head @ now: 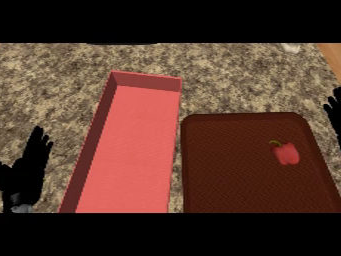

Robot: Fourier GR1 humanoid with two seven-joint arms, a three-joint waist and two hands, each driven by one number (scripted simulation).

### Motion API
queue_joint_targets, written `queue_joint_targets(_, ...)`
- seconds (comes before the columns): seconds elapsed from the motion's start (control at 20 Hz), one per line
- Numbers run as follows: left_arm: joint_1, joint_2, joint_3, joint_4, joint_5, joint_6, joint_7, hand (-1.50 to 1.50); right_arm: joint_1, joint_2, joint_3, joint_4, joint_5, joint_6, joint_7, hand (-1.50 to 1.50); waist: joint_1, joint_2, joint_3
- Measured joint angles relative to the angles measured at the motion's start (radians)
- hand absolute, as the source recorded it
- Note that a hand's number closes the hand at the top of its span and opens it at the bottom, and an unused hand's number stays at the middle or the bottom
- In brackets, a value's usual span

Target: Pick the bell pepper from the tray and place it in the cardboard box

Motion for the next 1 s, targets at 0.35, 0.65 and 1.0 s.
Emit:
queue_joint_targets(0.35, -0.059, 0.146, -0.003, 0.025, -0.135, 0.006, -0.009, 0.00, -0.076, -0.051, 0.068, -0.051, -0.063, 0.333, -0.154, -1.50, 0.035, -0.005, 0.030)
queue_joint_targets(0.65, -0.097, 0.225, -0.020, 0.050, -0.214, -0.003, -0.006, 0.00, -0.063, -0.168, 0.133, -0.018, 0.097, 0.540, -0.483, -1.50, 0.039, 0.014, 0.040)
queue_joint_targets(1.0, -0.143, 0.255, -0.031, 0.075, -0.255, -0.014, 0.005, 0.00, -0.062, -0.221, 0.118, 0.166, 0.140, 0.664, -0.814, -1.50, 0.056, 0.022, 0.042)
